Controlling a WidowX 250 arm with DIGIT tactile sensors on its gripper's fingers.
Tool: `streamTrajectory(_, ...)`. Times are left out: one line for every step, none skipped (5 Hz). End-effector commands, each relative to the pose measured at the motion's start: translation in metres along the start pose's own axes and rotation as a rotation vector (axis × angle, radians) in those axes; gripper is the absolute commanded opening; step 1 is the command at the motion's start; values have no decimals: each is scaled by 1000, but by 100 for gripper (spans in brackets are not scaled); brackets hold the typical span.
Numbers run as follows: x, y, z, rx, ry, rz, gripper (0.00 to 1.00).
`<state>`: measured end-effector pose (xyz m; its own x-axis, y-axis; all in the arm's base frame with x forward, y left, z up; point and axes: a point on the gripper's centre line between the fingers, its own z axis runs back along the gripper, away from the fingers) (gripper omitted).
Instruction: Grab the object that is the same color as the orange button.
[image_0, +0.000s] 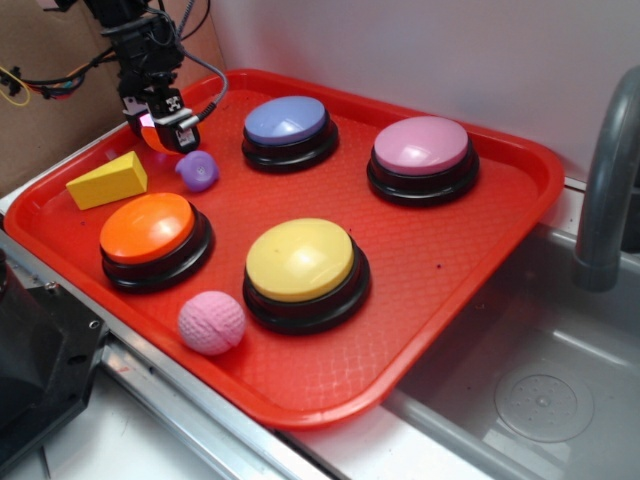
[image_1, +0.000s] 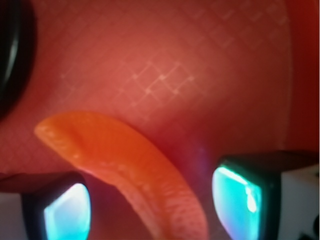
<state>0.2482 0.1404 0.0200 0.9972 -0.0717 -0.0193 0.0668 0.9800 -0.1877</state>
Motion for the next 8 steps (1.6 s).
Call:
streamTrajectory(3, -2, 6, 38, -27, -23, 0)
streamTrajectory(4, -1, 5, 31, -22, -18, 0)
streamTrajectory(7, 1, 11, 24, -29, 33, 0)
streamTrajectory(9, -3, 26, 32, -33, 88, 0)
streamTrajectory(10, -13, 54, 25, -67, 163, 0)
streamTrajectory(7, -42, 93, 26, -119, 158, 0)
streamTrajectory(4, -76, 110, 50, -120, 113, 0)
streamTrajectory(-5, -113, 114, 151, -118, 96, 0)
